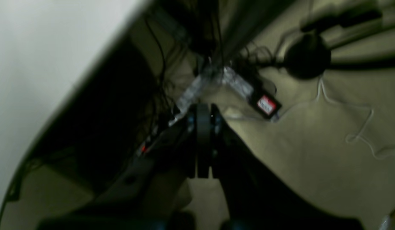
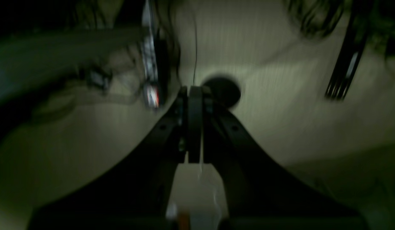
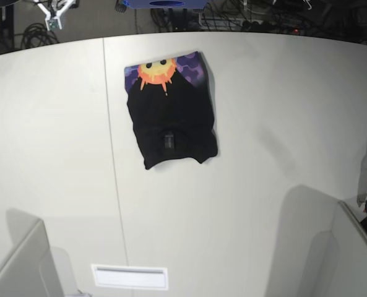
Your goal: Fold the T-shirt properly
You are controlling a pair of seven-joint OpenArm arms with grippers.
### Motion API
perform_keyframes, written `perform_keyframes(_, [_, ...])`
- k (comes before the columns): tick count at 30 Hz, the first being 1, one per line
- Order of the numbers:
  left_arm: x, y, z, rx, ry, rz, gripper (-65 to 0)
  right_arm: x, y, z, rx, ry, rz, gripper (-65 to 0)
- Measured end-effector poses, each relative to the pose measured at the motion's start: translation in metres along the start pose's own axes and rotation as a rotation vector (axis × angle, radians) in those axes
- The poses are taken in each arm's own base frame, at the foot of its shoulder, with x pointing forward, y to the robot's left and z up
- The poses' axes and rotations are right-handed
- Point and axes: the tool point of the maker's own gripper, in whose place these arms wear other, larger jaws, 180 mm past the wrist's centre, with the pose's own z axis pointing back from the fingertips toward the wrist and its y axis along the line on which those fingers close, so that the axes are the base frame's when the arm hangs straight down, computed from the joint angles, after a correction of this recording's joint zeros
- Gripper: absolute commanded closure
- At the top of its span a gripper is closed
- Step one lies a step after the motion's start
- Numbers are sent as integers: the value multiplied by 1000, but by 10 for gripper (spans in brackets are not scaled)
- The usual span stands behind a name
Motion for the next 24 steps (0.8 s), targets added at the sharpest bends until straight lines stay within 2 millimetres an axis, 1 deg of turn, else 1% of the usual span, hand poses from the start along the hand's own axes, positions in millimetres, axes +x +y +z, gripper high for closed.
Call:
perform_keyframes(2, [-14, -16, -1, -44, 46, 23, 0, -13, 0, -4, 5, 63, 21, 0])
perform_keyframes(3, [-26, -27, -3, -79, 77, 40, 0, -21, 4, -9, 16, 92, 29, 0])
perform_keyframes(4, [-38, -41, -6, -114, 103, 68, 0, -31, 13, -16, 43, 119, 31, 0])
perform_keyframes(6, [-63, -62, -18, -172, 154, 117, 0, -50, 37, -33, 113, 176, 24, 0])
perform_keyframes(7, [-76, -69, -28, -184, 186, 128, 0, -56, 52, -45, 154, 189, 13, 0])
perform_keyframes(8, [-88, -69, -43, -170, 202, 143, 0, -60, 64, -58, 180, 199, 11, 0])
perform_keyframes(9, [-100, -73, -57, -167, 222, 156, 0, -68, 74, -68, 200, 229, 11, 0])
perform_keyframes(12, [-137, -75, -95, -185, 313, 149, 0, -86, 91, -100, 228, 303, -23, 0])
perform_keyframes(13, [-147, -78, -106, -189, 330, 180, 0, -89, 94, -111, 226, 305, -54, 0])
perform_keyframes(14, [-160, -86, -113, -213, 359, 208, 0, -99, 99, -121, 226, 320, -85, 0])
perform_keyframes(15, [-169, -90, -121, -224, 372, 234, 0, -105, 104, -131, 227, 317, -112, 0])
perform_keyframes(16, [-172, -94, -128, -241, 364, 249, 0, -113, 107, -140, 224, 321, -133, 0])
perform_keyframes(17, [-172, -94, -134, -242, 321, 283, 0, -124, 110, -148, 224, 330, -155, 0])
perform_keyframes(18, [-176, -94, -139, -242, 315, 302, 0, -132, 111, -158, 217, 324, -179, 0])
perform_keyframes(19, [-184, -91, -141, -239, 330, 288, 0, -149, 110, -165, 197, 362, -173, 0])
perform_keyframes(21, [-199, -78, -141, -216, 361, 282, 0, -171, 107, -179, 173, 415, -156, 0])
perform_keyframes(22, [-206, -70, -140, -210, 393, 263, 0, -175, 105, -185, 164, 415, -143, 0])
perform_keyframes(23, [-210, -60, -142, -196, 417, 243, 0, -174, 102, -190, 154, 412, -112, 0])
perform_keyframes(24, [-207, -53, -146, -188, 409, 237, 0, -163, 99, -197, 144, 346, -93, 0])
